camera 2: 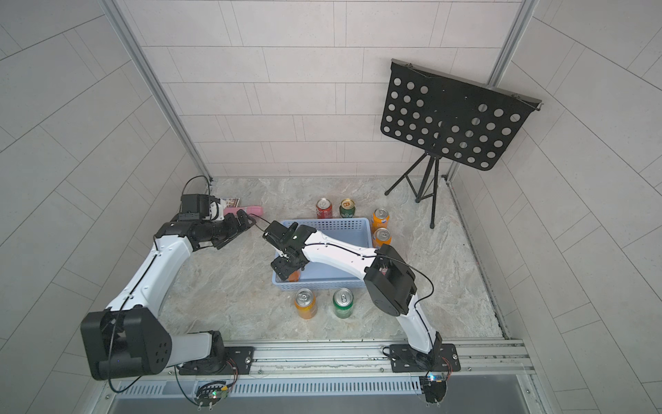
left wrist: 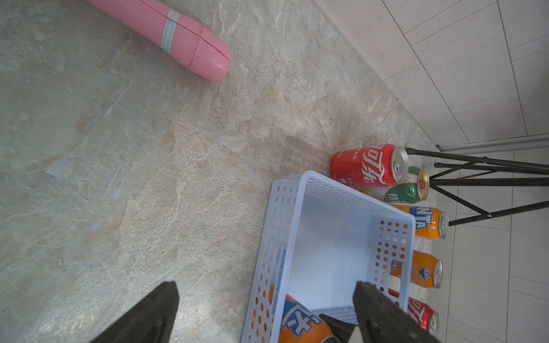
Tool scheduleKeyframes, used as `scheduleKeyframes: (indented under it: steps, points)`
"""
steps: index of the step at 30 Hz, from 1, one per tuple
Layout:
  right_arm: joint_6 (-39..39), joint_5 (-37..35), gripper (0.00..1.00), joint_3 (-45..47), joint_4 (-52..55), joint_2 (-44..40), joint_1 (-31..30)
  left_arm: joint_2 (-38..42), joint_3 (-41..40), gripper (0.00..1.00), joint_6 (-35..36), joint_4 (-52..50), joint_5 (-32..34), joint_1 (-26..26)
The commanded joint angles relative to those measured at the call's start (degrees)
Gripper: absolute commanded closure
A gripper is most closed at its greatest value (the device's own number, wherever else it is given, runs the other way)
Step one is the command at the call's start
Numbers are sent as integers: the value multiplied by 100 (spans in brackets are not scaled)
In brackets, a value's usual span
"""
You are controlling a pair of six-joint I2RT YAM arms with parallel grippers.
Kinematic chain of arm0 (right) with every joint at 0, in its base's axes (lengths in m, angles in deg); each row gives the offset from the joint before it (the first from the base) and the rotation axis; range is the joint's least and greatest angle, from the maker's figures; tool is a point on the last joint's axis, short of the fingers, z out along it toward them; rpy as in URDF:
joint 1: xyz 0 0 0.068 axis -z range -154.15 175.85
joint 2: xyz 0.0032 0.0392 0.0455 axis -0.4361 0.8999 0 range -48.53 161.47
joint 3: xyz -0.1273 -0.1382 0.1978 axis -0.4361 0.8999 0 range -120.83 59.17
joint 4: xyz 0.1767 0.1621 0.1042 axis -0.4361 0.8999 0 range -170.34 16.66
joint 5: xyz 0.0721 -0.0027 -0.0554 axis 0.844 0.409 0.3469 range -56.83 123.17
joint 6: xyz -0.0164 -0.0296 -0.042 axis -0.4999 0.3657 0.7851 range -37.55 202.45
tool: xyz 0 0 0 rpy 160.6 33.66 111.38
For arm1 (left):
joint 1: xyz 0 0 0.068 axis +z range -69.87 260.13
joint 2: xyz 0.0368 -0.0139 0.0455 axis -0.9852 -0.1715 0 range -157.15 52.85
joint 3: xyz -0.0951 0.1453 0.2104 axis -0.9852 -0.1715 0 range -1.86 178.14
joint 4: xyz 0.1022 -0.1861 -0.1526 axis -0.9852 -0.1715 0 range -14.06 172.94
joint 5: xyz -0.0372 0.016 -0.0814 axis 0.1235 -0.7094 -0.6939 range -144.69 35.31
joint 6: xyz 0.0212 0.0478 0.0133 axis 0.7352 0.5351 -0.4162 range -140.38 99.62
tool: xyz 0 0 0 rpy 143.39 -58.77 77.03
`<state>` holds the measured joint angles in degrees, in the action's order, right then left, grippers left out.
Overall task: Take out the drinks from the basket
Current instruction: Pick up the drink from the basket.
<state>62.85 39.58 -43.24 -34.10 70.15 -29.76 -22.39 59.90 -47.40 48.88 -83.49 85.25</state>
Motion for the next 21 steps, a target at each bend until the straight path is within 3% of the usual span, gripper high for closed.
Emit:
scheduleKeyframes:
  steps: [1, 5, 11, 21]
  points:
    - [-14, -27, 33, 56, 61, 18, -31, -21, -58, 0, 17, 66, -47, 40]
    - [-33, -26, 51, 66, 66, -100, -28, -12, -52, 0, 29, 63, -52, 38]
    - [-11, 50, 67, -32, 122, -283, -28, -2, -17, 0, 66, 34, -30, 39]
    - [101, -175, 74, -543, 607, -564, 77, 52, 207, 0, -420, 252, -584, 126]
